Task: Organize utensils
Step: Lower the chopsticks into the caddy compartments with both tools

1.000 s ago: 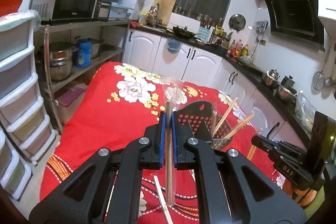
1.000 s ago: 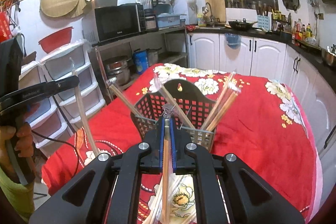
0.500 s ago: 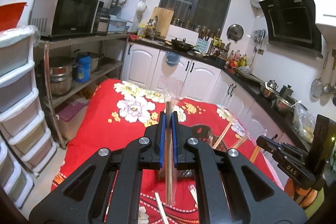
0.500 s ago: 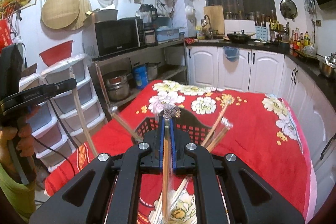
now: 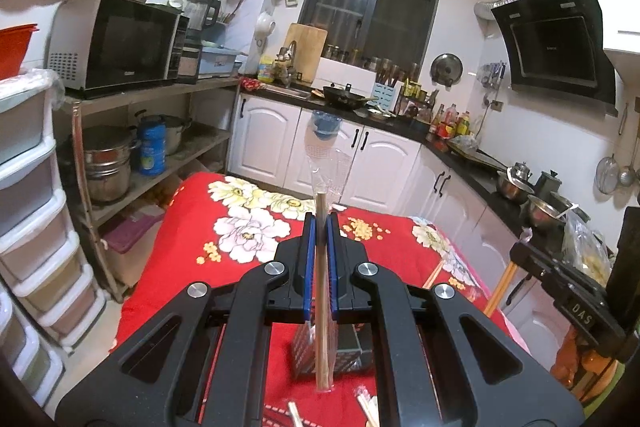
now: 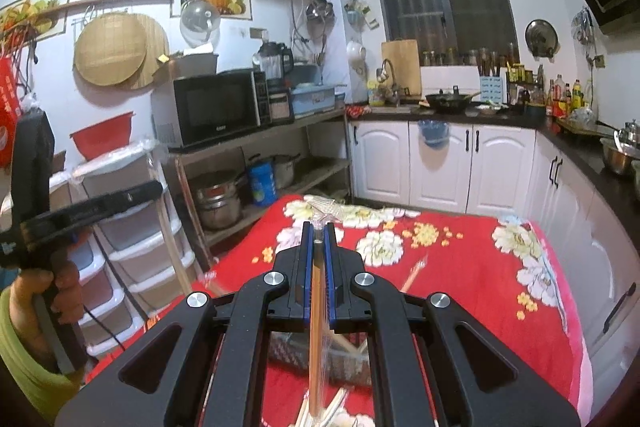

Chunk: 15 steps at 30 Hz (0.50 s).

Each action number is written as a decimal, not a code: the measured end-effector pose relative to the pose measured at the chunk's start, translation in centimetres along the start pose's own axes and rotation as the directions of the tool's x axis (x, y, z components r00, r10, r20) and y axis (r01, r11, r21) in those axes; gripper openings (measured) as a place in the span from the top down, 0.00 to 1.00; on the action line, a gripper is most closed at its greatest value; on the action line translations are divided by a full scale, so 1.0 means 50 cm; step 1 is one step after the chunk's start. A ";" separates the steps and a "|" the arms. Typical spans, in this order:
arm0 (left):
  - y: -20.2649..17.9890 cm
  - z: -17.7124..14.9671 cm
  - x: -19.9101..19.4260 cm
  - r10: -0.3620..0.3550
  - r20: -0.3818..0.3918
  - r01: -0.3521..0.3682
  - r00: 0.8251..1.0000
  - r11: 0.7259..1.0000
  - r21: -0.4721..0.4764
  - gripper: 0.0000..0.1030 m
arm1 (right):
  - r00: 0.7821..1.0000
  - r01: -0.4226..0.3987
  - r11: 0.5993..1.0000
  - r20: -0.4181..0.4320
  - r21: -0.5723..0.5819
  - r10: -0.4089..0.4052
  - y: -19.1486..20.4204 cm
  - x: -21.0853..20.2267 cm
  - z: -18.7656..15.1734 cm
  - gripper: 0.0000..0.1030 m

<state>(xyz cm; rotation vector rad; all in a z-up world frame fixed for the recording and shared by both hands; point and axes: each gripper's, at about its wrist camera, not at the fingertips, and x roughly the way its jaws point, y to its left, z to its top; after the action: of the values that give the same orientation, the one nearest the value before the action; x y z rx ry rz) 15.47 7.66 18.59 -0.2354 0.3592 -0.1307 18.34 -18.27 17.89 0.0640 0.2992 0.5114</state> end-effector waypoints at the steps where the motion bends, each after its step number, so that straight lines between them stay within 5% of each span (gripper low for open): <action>1: -0.001 0.002 0.005 -0.003 0.001 0.003 1.000 1.000 -0.001 0.99 | 1.000 0.004 1.000 0.006 -0.001 -0.004 -0.001 0.002 0.007 0.95; 15: -0.032 0.017 0.070 -0.001 0.038 0.001 0.999 1.000 0.008 0.99 | 0.993 0.051 0.999 0.102 0.003 -0.051 -0.041 0.047 0.068 0.95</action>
<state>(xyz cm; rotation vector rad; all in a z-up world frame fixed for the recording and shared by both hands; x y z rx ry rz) 18.91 5.71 18.58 -0.2297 0.3204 -0.1283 22.28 -18.84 20.25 0.0824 0.2002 0.4556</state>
